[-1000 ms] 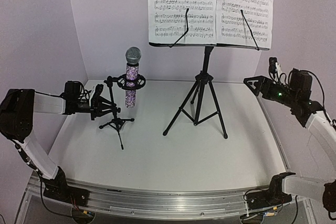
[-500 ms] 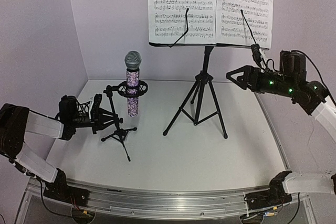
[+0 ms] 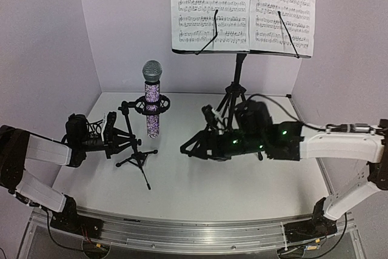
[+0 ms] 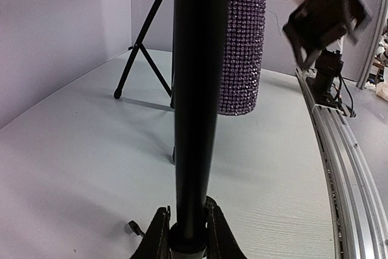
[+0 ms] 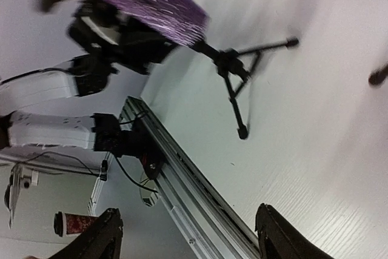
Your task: Pack up the instrument practice props
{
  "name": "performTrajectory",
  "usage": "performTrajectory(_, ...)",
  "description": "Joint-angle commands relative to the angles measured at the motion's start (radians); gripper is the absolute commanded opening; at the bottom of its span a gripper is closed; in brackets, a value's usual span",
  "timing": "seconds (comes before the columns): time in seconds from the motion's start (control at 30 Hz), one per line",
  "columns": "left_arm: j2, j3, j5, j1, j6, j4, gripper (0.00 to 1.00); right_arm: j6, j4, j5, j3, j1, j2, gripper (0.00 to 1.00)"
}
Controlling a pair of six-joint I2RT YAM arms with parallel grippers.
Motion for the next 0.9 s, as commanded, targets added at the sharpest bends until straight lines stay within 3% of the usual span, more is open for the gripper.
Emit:
performTrajectory(0.0, 0.015, 0.046, 0.077, -0.004, 0.015, -0.017, 0.00, 0.230, 0.355, -0.042, 0.016, 0.018, 0.207, 0.72)
performTrajectory(0.17, 0.028, 0.058, 0.100, -0.003, 0.040, -0.030, 0.00, 0.244, 0.414, -0.024, 0.109, 0.032, 0.362, 0.73)
performTrajectory(0.37, 0.032, 0.079, 0.118, -0.015, 0.084, -0.091, 0.00, 0.418, 0.670, 0.010, 0.133, 0.033, 0.560, 0.68)
performTrajectory(0.67, 0.052, 0.123, 0.088, -0.033, 0.118, -0.174, 0.00, 0.581, 0.922, 0.048, 0.251, 0.032, 0.778, 0.62)
performTrajectory(0.87, 0.061, 0.205, -0.008, -0.032, 0.171, -0.414, 0.00, 0.602, 0.957, 0.027, 0.324, 0.032, 0.836, 0.60)
